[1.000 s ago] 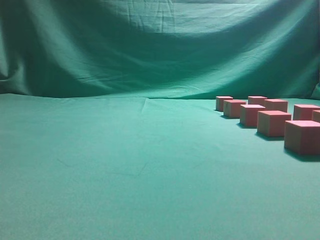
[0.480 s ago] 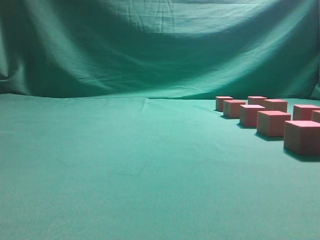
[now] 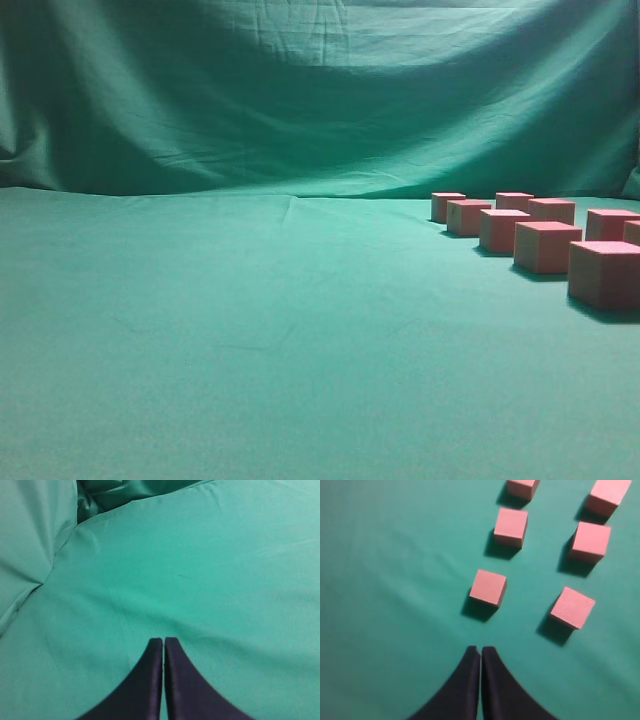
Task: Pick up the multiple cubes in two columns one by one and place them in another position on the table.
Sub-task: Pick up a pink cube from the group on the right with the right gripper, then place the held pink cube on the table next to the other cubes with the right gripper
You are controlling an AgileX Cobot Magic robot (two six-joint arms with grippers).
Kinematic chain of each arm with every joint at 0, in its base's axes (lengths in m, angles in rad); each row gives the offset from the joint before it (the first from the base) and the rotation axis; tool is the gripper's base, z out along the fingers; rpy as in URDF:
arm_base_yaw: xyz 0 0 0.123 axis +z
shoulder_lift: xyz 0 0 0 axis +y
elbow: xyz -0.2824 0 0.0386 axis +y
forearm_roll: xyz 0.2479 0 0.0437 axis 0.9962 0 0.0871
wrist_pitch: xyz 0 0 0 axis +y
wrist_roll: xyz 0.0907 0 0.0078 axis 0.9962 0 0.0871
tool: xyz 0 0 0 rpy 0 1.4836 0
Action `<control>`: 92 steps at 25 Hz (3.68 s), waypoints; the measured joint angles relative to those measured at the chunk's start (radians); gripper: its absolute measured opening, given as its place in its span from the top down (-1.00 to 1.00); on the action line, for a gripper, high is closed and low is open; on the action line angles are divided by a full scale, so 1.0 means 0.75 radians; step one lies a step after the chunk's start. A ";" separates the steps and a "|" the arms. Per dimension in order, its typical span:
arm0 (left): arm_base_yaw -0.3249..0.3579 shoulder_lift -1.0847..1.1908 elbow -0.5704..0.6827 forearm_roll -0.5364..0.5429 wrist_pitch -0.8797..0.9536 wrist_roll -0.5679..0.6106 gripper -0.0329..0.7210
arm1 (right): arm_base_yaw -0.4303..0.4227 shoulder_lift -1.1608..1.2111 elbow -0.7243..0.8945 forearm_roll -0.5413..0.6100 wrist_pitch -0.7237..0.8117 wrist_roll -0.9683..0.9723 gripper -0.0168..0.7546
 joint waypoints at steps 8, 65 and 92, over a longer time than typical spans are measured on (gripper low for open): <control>0.000 0.000 0.000 0.000 0.000 0.000 0.91 | 0.195 0.314 -0.014 -0.098 -0.166 0.105 0.96; 0.000 0.000 0.000 0.000 0.000 0.000 0.91 | 0.426 0.966 -0.776 -0.345 0.087 0.053 0.31; 0.000 0.000 0.000 0.000 0.000 0.000 0.91 | 0.442 1.627 -1.355 -0.427 0.086 -0.086 0.31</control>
